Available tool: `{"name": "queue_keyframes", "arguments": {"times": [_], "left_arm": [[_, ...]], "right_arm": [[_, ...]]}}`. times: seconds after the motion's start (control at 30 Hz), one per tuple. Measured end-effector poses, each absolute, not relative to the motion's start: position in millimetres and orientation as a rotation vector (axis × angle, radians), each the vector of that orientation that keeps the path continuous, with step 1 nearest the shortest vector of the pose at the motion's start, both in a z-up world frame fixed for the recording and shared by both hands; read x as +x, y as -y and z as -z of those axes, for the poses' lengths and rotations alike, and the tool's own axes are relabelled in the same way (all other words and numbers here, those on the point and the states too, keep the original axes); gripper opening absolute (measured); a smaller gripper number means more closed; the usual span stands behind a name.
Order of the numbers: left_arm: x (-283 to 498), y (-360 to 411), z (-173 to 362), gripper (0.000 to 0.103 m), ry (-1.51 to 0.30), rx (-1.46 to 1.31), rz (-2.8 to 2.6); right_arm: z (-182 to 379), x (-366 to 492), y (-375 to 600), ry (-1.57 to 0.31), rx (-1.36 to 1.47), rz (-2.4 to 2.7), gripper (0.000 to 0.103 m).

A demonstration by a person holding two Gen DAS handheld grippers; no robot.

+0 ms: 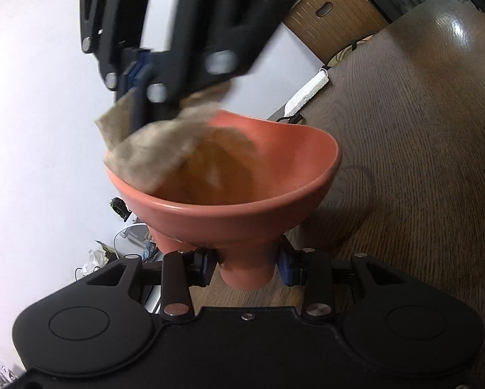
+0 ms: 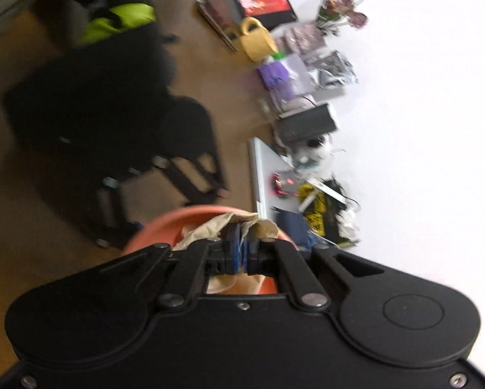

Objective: Clean bowl
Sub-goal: 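Push the towel into the bowl and wipe its inner wall with the right gripper, then scrub the bowl's inside bottom with the towel in the right gripper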

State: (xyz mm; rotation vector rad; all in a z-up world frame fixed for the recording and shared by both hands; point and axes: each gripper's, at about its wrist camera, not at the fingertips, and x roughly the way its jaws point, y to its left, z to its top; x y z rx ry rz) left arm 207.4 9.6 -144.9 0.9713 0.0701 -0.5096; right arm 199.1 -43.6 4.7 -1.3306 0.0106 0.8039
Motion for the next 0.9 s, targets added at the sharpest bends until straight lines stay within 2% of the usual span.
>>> {"name": "queue_keyframes", "arguments": {"times": [0.2, 0.47, 0.7, 0.9], "left_arm": [[186, -4, 148, 0.037, -0.066, 0.975, 0.508], [203, -7, 147, 0.037, -0.066, 0.975, 0.507], [199, -5, 149, 0.037, -0.063, 0.977, 0.505], [193, -3, 150, 0.037, -0.063, 0.977, 0.504]], "right_arm": [[-4, 223, 50, -0.031, -1.351, -0.716, 0.0], [10, 219, 79, -0.117, -1.37, -0.696, 0.0], [32, 191, 89, -0.213, -1.362, -0.801, 0.0], [39, 162, 68, -0.165, -1.344, -0.925, 0.0]]}}
